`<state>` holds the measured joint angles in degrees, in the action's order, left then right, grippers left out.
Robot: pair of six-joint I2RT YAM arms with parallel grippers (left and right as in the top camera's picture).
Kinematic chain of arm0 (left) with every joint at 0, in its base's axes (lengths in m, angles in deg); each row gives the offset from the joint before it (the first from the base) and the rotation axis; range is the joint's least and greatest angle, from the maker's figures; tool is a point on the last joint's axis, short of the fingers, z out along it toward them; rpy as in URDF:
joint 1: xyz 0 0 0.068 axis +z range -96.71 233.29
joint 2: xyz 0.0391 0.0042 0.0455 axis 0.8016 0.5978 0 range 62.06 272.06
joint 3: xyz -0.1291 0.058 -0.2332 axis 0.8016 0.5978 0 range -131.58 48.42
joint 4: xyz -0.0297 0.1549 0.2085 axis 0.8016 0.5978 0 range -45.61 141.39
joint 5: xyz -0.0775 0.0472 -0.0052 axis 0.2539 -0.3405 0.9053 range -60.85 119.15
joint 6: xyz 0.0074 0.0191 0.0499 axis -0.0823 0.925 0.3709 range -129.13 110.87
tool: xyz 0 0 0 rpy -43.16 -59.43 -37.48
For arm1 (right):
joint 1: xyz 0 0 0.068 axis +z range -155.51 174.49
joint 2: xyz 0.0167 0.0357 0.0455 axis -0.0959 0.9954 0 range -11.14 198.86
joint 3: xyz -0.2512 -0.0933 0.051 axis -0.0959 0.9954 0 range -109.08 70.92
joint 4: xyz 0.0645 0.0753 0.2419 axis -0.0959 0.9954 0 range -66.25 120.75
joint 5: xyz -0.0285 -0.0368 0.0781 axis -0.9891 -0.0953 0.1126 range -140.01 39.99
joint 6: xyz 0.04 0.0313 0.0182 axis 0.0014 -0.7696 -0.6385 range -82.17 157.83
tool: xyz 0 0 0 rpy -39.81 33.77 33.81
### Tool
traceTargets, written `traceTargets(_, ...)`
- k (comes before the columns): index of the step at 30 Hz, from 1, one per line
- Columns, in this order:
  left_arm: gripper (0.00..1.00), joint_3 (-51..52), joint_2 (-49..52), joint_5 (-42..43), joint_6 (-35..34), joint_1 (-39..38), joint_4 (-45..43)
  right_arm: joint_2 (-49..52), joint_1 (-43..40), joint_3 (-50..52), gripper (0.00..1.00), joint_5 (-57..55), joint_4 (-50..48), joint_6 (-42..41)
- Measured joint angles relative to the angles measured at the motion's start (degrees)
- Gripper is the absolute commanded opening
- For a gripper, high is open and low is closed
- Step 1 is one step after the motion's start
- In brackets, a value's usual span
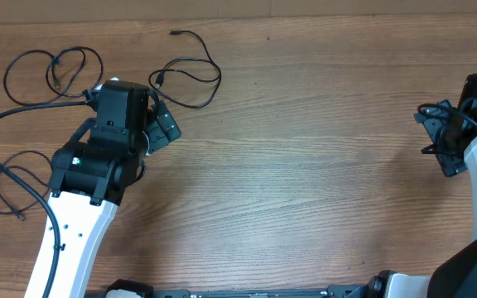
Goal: Untangle cables
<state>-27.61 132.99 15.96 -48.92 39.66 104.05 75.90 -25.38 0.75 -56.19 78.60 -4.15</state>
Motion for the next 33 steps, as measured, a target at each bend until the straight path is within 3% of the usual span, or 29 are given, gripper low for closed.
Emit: traceTargets(33,1.00,0.00,0.00,-5.01,-0.79,0.00,2.62,0.00,0.00,0.00,1.00,-0.02,0.04,0.00)
